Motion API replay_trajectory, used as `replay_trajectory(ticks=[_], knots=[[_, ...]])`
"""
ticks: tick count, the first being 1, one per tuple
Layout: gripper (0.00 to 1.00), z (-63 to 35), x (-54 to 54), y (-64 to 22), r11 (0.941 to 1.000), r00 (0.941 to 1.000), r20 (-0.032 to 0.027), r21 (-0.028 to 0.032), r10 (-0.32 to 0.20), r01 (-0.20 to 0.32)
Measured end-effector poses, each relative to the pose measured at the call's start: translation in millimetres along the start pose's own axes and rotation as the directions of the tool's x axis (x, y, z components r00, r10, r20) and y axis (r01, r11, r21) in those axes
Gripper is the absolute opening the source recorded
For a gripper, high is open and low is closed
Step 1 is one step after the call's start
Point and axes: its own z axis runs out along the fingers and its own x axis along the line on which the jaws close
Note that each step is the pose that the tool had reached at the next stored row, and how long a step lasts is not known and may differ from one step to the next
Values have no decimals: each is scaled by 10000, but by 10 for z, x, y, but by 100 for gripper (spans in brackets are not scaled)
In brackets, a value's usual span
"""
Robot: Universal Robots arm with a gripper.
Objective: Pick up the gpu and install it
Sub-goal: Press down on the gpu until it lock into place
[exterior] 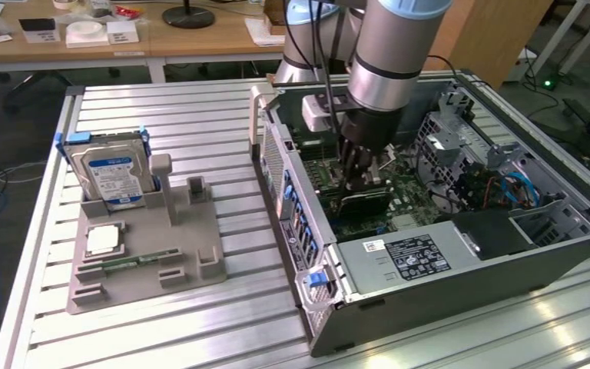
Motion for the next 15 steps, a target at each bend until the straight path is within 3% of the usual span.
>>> replay_trajectory(ticks=[11, 15], knots=[[11, 22, 1, 51, 9997, 9997, -2, -10, -259, 259], [11, 23, 2, 127, 9997, 9997, -1, -8, -259, 259]])
